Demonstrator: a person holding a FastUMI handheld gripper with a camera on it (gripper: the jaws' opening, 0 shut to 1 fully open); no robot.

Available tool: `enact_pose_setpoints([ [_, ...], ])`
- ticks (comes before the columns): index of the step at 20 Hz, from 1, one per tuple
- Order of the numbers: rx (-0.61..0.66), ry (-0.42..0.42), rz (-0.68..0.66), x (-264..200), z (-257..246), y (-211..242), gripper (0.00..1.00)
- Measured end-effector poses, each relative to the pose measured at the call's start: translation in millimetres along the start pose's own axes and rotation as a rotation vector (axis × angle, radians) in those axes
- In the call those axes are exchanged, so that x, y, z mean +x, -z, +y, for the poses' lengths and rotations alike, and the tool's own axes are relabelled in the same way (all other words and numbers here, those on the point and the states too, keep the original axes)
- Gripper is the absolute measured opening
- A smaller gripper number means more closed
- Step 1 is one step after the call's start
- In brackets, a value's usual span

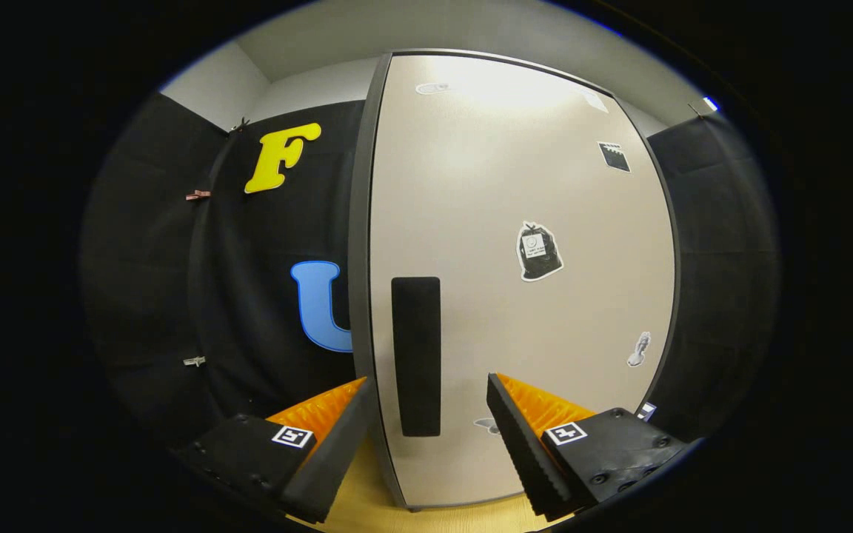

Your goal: Open the shoe cabinet door, grab the shoes and put them into the shoe cabinet, then close the shoe cabinet door.

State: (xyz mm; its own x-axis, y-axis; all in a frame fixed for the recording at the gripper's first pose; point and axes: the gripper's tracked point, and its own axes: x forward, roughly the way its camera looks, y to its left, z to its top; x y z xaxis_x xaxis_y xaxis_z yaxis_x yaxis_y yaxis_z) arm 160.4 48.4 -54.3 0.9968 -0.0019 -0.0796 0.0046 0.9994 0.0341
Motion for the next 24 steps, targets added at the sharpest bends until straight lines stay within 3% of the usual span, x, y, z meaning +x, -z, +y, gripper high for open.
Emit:
enact_pose_setpoints([
  [6, -0.024, 0.006, -0.002, 16.8, 4.6, 5.0, 0.77],
  [9, -0.040, 0.010, -0.014, 17.7, 7.2, 3.2, 0.54],
  [14, -0.029, 0.013, -0.015, 7.9, 5.0, -3.9, 0.55],
  [16, -0.033, 0.019, -0.015, 20.6, 8.7, 2.7, 0.36],
  [20, -0.024, 0.018, 0.002, 18.2, 6.5, 2.6, 0.36],
  [21, -0.021, 0.016, 0.005, 19.7, 7.3, 4.4, 0.27],
  [24, -0.017, 0.006, 0.020, 17.5, 6.4, 5.4, 0.27],
])
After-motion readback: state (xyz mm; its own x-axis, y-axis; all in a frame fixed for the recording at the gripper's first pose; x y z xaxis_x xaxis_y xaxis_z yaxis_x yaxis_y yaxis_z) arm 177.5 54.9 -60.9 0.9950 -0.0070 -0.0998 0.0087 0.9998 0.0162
